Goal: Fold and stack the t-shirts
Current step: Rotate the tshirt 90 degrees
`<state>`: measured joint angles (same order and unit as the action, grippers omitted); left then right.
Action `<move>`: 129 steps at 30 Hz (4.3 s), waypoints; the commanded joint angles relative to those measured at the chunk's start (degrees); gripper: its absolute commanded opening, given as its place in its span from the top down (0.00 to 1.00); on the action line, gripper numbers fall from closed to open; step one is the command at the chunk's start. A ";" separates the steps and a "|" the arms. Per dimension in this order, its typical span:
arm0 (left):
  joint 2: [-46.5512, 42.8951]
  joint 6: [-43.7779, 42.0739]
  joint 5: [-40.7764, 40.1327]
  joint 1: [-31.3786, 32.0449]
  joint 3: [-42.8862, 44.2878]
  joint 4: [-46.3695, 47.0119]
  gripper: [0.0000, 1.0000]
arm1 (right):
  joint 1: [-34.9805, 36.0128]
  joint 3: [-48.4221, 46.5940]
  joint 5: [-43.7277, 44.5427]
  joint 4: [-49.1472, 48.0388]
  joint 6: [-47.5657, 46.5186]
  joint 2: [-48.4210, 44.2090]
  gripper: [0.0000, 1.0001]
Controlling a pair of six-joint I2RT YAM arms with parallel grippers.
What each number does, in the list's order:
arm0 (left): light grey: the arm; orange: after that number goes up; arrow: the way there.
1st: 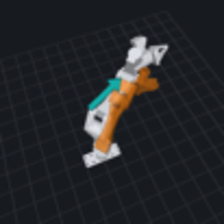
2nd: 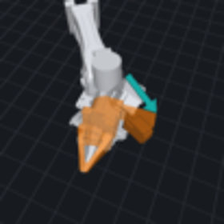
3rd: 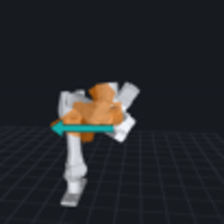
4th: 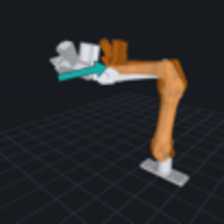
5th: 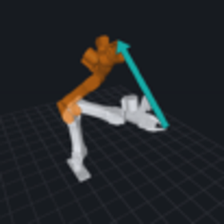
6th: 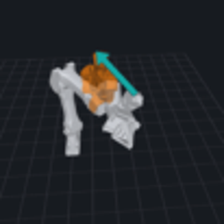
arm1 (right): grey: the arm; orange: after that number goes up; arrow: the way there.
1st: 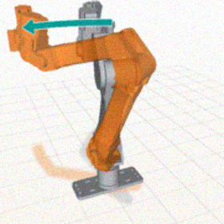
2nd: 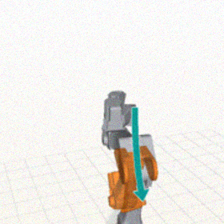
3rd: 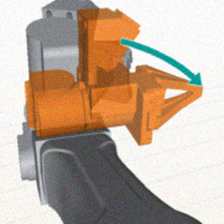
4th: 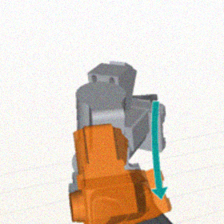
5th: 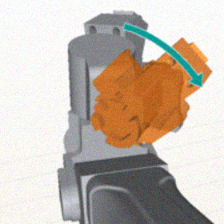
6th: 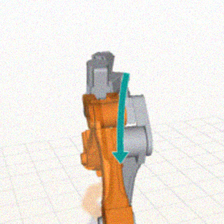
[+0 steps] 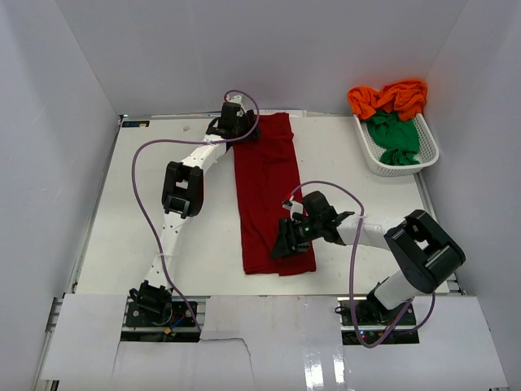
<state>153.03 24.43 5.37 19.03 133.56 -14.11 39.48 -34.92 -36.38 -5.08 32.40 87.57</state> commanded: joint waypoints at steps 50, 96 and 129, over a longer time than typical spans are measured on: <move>2.89 -0.78 0.44 -1.89 2.59 -2.50 0.29 | 7.36 24.73 -2.56 -65.23 50.66 5.59 0.92; 2.36 -2.45 -1.41 -2.06 2.41 -3.12 0.29 | 21.95 -10.77 33.38 24.21 13.40 -9.37 0.58; 1.57 -4.30 -3.52 -2.15 1.88 -3.29 0.29 | 27.14 -31.79 43.32 37.95 -1.64 14.73 0.61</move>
<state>154.43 21.23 4.27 18.06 135.59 -13.72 66.15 -64.71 5.28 31.66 31.51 101.56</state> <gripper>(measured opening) 0.711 0.409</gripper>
